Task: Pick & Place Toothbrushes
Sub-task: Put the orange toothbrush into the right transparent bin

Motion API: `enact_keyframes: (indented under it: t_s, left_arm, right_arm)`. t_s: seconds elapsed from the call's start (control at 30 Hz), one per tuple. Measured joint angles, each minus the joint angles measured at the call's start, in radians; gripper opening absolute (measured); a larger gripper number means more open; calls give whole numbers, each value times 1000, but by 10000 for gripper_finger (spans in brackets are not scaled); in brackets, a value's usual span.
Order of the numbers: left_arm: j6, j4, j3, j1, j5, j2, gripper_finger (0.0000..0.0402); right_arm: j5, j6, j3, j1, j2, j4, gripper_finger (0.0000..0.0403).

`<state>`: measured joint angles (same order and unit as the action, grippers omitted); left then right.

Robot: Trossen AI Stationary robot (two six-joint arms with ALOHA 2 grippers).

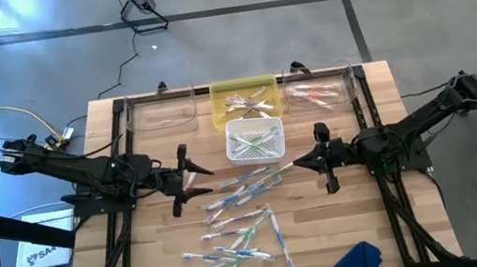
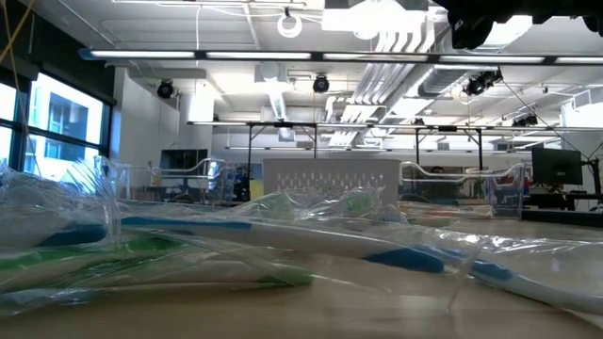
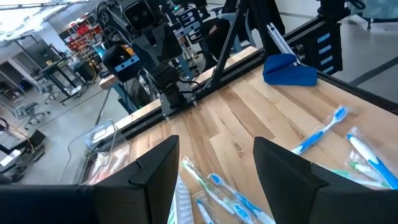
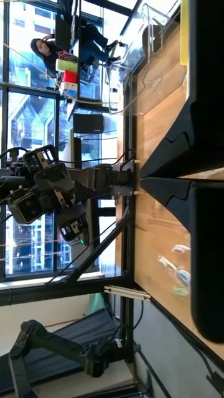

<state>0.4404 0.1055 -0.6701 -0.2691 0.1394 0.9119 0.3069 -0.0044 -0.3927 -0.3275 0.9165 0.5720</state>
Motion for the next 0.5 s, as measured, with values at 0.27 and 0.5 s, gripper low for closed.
enact_keyframes:
  t_s: [0.27,0.5]
  left_arm:
    - [0,-2,0,0,0,0,200]
    - [0,-2,0,0,0,0,200]
  right_arm:
    - [0,0,0,0,0,0,2]
    - [8,0,0,0,0,0,2]
